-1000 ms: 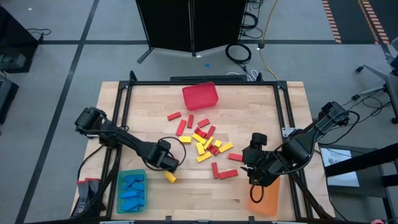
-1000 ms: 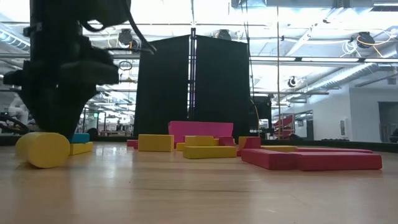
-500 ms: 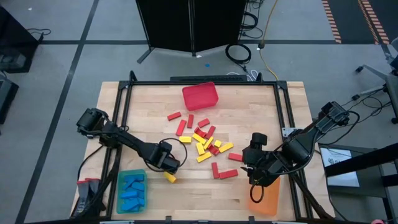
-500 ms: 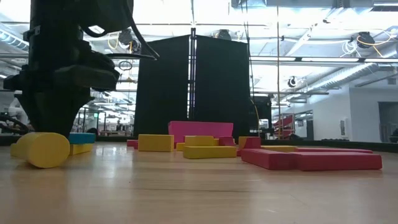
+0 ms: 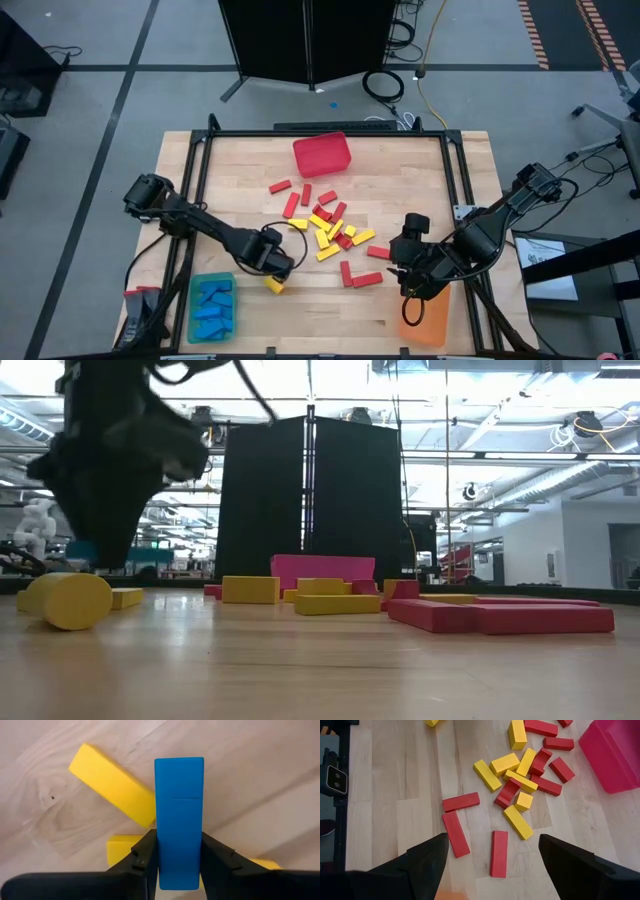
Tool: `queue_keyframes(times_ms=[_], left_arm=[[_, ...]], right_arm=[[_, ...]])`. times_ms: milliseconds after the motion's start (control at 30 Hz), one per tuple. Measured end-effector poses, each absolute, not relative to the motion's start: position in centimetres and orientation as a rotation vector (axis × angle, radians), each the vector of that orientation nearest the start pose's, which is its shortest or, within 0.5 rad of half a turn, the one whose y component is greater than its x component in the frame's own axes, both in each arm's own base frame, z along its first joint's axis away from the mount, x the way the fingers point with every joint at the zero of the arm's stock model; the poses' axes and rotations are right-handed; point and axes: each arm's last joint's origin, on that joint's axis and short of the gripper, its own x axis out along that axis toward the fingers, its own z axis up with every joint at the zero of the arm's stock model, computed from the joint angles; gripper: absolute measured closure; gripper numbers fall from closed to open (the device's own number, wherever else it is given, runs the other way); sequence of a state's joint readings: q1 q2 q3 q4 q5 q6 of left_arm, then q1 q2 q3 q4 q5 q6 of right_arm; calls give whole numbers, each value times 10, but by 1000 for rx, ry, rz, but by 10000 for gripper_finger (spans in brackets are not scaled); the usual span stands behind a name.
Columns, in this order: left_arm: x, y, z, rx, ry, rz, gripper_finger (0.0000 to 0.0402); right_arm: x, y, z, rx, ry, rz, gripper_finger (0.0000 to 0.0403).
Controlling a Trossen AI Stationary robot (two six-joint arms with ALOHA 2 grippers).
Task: Sort blocks
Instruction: Put the blue block into the green bin
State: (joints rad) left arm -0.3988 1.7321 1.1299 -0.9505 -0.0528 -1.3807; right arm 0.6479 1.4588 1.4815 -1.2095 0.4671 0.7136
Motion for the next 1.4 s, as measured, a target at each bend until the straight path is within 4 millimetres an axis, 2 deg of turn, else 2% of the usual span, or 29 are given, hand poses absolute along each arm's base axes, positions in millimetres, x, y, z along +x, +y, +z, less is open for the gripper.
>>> queue_keyframes(times_ms=[167,333,467,667,833,1000,1233,1400], left_arm=[[284,-125,206,-677,1395,697,293],[275,-154,234,-544,1448,549,293],[248,-185,247,-486,1445,474,293],[197,-225,258,-486,1445,472,293],[163,-249,256,-492,1447,460,293],[139,-256,240,-461,1456,507,293],[133,-259,221,-482,1458,480,293],[131,-256,221,-457,1486,507,230]], right_arm=[[222,152,345,4,981,-194,96],[223,152,345,3,981,-193,96],[223,152,345,13,980,-198,96],[223,152,345,19,980,-200,96],[223,152,345,3,978,-189,96],[224,153,345,9,966,-186,96],[226,154,346,26,945,-179,96],[226,155,347,54,936,-189,96]])
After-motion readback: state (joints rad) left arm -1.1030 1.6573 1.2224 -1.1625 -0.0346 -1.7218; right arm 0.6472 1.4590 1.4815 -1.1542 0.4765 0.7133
